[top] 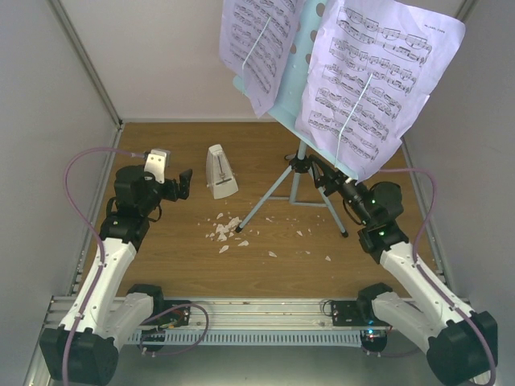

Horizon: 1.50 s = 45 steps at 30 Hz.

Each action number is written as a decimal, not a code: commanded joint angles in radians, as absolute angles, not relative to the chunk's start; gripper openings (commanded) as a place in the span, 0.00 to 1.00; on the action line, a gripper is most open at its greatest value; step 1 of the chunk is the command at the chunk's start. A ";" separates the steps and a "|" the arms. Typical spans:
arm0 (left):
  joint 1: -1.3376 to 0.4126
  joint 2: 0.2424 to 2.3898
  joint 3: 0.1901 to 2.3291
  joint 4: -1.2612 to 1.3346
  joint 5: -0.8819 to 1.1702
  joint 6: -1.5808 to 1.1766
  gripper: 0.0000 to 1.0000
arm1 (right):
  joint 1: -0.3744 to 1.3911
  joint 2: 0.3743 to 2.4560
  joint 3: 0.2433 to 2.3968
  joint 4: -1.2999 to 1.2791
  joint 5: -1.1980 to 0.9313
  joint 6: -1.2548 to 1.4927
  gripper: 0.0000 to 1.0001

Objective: Pack up the instrument practice props

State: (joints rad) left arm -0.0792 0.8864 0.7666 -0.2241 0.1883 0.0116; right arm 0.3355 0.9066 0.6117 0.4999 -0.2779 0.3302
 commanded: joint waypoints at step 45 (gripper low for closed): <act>-0.092 0.928 0.741 -0.153 0.107 0.061 0.99 | 0.352 1.311 0.878 0.989 -0.592 0.251 0.01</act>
